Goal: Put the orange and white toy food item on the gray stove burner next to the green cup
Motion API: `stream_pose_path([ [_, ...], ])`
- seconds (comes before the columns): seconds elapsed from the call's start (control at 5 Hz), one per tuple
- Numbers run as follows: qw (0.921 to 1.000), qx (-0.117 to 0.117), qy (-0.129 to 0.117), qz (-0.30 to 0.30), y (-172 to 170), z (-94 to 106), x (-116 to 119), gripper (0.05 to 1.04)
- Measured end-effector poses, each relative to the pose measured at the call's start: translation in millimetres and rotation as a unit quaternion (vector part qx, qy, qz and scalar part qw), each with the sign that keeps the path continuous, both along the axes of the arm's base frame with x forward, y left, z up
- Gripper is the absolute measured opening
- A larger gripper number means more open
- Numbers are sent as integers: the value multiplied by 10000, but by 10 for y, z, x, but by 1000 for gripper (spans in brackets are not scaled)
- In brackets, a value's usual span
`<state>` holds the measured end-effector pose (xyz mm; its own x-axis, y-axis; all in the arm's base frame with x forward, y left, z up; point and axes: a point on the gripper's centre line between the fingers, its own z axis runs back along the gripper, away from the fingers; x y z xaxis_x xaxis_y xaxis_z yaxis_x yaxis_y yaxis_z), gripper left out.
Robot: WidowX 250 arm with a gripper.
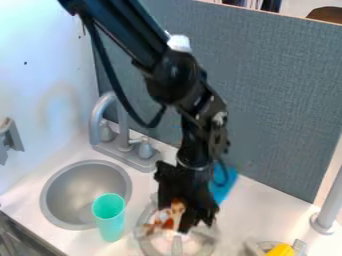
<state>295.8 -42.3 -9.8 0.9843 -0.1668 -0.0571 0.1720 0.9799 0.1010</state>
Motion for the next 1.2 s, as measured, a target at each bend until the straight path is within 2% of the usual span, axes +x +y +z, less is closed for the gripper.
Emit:
stream_pose_path([
  [0.2, 9974, 454, 159, 544, 240, -223, 152, 639],
  [0.4, 9941, 609, 210, 868, 267, -324, 235, 639],
  [0.6, 9821, 782, 248, 1698, 288, -452, 242, 639],
  [0.8, 9765, 857, 412, 1936, 275, -581, 285, 639],
  [1.0, 9685, 1032, 645, 2171, 271, -813, 311, 637],
  [1.2, 9681, 944, 565, 2252, 251, -824, 345, 671],
])
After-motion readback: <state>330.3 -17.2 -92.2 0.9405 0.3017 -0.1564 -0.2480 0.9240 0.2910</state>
